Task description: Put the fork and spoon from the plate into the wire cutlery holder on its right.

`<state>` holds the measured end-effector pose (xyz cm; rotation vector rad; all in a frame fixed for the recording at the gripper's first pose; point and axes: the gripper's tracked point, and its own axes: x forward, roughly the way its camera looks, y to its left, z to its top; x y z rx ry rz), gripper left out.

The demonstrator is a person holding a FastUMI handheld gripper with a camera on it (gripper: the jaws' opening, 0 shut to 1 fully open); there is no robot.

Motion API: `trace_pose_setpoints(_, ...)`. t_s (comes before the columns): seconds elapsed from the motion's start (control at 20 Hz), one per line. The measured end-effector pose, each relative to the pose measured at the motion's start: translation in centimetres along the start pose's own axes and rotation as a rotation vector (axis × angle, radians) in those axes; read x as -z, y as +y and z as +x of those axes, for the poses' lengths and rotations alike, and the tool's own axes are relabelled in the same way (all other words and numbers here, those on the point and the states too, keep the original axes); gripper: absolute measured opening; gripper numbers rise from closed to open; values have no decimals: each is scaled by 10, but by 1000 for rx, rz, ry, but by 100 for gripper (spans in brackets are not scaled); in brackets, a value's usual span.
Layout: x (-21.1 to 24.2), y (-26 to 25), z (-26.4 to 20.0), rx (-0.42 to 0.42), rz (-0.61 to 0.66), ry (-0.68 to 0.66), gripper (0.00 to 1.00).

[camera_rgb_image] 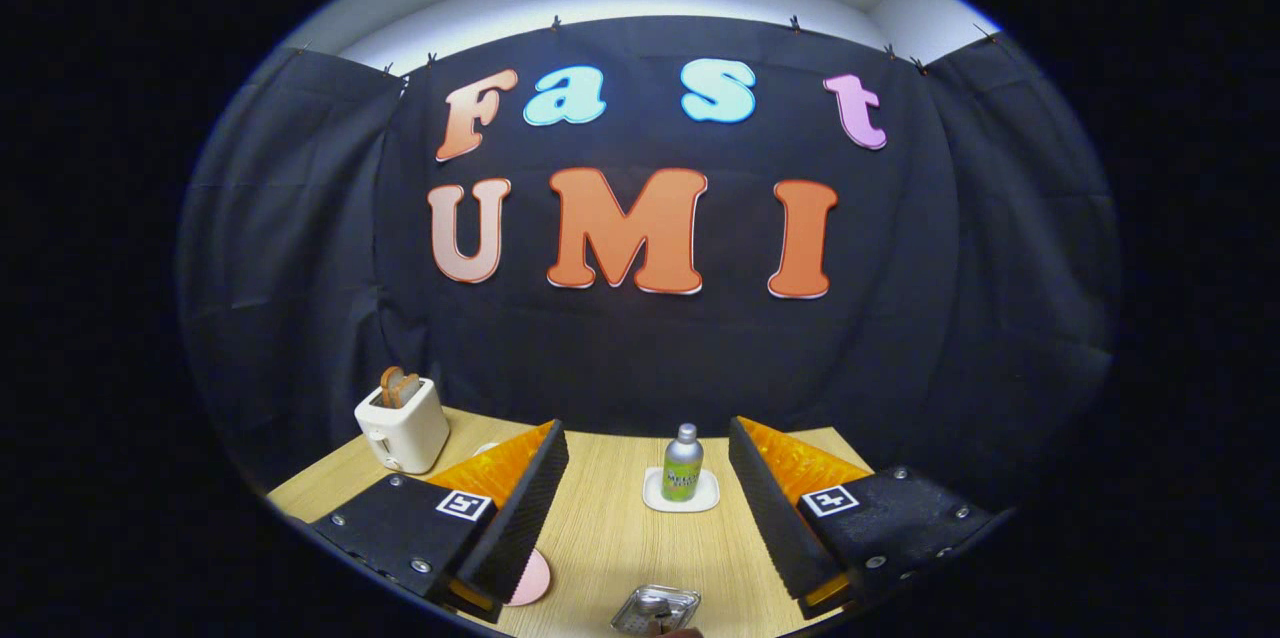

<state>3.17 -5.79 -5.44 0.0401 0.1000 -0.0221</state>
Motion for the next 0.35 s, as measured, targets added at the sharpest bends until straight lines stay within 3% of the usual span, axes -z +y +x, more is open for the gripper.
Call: trace_pose_setpoints(0.35,-39,4,-11,-16,13,-163,97)
